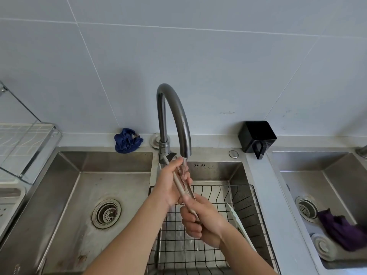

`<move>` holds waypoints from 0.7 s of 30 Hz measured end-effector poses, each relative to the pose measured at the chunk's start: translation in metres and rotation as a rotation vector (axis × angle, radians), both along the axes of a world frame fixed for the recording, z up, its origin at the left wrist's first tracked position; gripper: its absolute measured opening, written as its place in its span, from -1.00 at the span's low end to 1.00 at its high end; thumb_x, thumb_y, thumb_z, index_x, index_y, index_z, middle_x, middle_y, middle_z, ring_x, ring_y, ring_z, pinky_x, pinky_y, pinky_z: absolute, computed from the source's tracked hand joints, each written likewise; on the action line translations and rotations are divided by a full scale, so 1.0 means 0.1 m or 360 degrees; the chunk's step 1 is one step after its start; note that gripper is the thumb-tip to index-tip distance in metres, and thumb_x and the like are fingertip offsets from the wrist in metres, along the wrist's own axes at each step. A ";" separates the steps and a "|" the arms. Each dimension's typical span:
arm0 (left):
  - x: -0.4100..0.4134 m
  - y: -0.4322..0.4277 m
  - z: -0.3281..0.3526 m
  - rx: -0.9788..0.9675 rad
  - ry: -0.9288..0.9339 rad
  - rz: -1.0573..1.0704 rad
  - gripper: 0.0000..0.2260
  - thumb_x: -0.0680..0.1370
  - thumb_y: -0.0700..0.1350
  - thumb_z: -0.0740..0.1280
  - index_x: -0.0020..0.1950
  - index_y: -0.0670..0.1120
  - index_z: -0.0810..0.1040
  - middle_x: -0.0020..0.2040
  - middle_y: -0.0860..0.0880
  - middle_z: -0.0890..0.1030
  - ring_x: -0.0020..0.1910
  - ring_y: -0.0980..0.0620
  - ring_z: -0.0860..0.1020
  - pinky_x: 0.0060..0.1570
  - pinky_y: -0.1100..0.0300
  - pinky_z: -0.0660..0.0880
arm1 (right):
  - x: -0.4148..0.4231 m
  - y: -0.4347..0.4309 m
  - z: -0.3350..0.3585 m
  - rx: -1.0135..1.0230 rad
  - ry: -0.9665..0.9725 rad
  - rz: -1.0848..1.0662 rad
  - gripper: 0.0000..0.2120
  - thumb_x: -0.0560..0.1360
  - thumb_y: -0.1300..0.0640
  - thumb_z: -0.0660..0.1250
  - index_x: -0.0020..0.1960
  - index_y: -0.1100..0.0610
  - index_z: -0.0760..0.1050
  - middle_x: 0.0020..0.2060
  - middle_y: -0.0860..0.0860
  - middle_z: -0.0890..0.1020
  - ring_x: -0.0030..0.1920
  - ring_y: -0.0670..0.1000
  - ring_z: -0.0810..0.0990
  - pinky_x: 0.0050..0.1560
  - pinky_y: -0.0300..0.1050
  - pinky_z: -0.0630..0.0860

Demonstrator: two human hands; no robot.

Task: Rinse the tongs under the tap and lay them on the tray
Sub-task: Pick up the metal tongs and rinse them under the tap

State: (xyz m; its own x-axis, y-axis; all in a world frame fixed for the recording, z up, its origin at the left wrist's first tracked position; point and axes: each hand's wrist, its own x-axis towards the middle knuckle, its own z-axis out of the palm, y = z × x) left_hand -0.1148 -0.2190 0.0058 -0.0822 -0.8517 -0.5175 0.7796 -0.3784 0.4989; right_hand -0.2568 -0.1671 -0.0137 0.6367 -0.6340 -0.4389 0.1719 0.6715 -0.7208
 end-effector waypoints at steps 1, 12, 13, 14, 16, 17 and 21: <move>-0.04 -0.01 -0.01 0.0026 -0.0083 0.0047 -0.92 0.47 -0.13 0.42 -0.16 -0.10 0.55 -0.42 0.01 0.44 -0.54 0.08 0.38 -0.49 0.19 0.43 | 0.00 -0.04 0.00 -0.0098 0.0108 0.0066 -0.71 0.52 0.04 0.49 -0.06 0.18 0.42 -0.44 0.02 0.43 -0.57 -0.05 0.33 -0.56 -0.23 0.31; -0.05 -0.09 0.01 0.0078 -0.0625 0.0091 -0.68 0.38 -0.25 0.55 0.05 -0.20 0.52 -0.17 -0.15 0.64 -0.32 -0.05 0.66 -0.33 0.14 0.61 | 0.23 -0.31 -0.03 -0.0448 0.0762 -0.0034 -0.91 0.40 0.21 0.23 -0.10 0.13 0.39 -0.42 0.02 0.48 -0.52 0.02 0.42 -0.50 -0.12 0.36; 0.02 -0.08 0.01 0.0046 -0.0412 0.0049 -0.68 0.34 -0.22 0.56 0.02 -0.19 0.56 -0.12 -0.17 0.67 -0.29 -0.08 0.68 -0.28 0.10 0.62 | 0.18 -0.35 0.00 -0.0294 0.0565 0.0016 -0.89 0.41 0.24 0.26 -0.08 0.15 0.39 -0.43 0.05 0.46 -0.54 0.03 0.40 -0.53 -0.15 0.34; 0.09 -0.06 0.00 0.0014 -0.0285 -0.0012 -0.66 0.32 -0.16 0.57 0.03 -0.17 0.59 -0.05 -0.18 0.71 -0.21 -0.10 0.71 -0.22 0.05 0.63 | 0.13 -0.39 0.03 -0.0201 0.0456 0.0093 -0.87 0.42 0.25 0.30 -0.05 0.16 0.41 -0.43 0.07 0.46 -0.54 0.04 0.40 -0.54 -0.17 0.36; 0.19 -0.03 -0.03 -0.0061 -0.0215 -0.0104 -0.60 0.26 -0.03 0.63 0.04 -0.08 0.67 0.04 -0.13 0.74 -0.07 -0.08 0.73 -0.18 0.00 0.63 | 0.05 -0.48 0.07 -0.0152 0.0390 0.0277 -0.87 0.43 0.25 0.37 -0.04 0.17 0.47 -0.38 0.12 0.53 -0.51 0.06 0.48 -0.51 -0.15 0.47; 0.22 -0.02 -0.05 -0.0099 -0.0242 -0.0126 -0.63 0.21 0.03 0.66 -0.04 -0.03 0.72 0.01 -0.10 0.75 -0.07 -0.06 0.72 -0.21 0.02 0.61 | 0.06 -0.51 0.09 -0.0167 0.0404 0.0339 -0.89 0.44 0.26 0.39 -0.06 0.18 0.49 -0.35 0.14 0.56 -0.48 0.07 0.53 -0.47 -0.11 0.54; 0.12 -0.04 -0.03 -0.0028 -0.0487 0.0222 -0.90 0.41 -0.10 0.56 -0.11 -0.05 0.72 -0.20 -0.08 0.71 -0.21 -0.03 0.67 -0.28 0.10 0.58 | 0.34 -0.48 0.11 -0.0574 0.0927 0.0100 -0.85 0.37 0.24 0.40 -0.10 0.18 0.46 -0.30 0.07 0.60 -0.39 0.08 0.64 -0.26 0.09 0.66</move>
